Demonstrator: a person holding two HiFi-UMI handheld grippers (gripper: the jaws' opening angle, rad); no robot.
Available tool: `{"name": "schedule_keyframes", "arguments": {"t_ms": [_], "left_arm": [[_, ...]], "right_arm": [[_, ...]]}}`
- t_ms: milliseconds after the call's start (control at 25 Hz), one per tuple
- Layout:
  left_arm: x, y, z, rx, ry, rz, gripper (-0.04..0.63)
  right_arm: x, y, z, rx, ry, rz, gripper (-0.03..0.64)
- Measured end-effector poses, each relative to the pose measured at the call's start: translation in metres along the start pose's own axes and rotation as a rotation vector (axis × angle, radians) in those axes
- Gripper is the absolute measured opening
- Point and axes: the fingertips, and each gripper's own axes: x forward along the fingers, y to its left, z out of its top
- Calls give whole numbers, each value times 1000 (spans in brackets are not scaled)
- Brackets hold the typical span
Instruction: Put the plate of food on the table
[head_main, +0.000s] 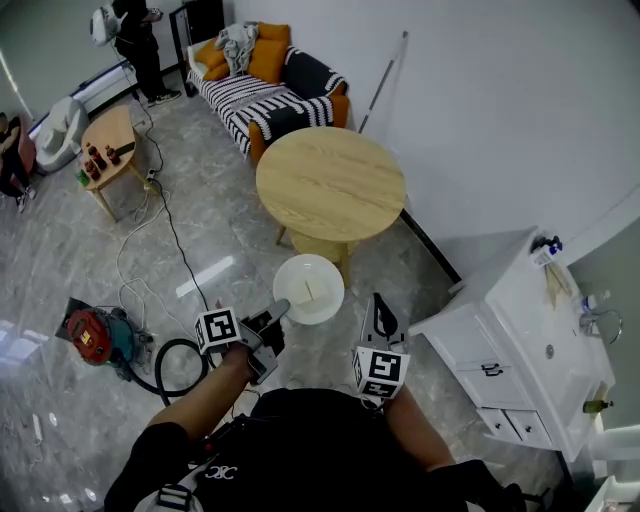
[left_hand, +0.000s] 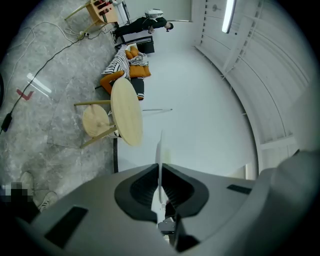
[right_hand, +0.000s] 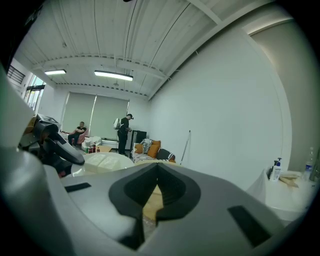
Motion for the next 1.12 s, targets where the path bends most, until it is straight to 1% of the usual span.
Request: {"name": "schedule_keyframes", "arguments": {"t_ms": [240,440,800,880,1120], "left_arm": [[-23,10,12,-7,-4,3,23],[-37,13,15,-7,0,1,22],[-43,17,15,-19,-10,5,23],[-42,20,15,-11,-7,5,23],[-37,35,23,-6,-21,-3,23]], "right_arm": [[-6,26,3,-2,-12,-2,5],[-11,39,5,-9,-14,-5,5],[-12,42,4,1,-25,-2,5],[-11,41,3,6,-35,-8,5],[0,41,-11,24,-50,-10,5]]}}
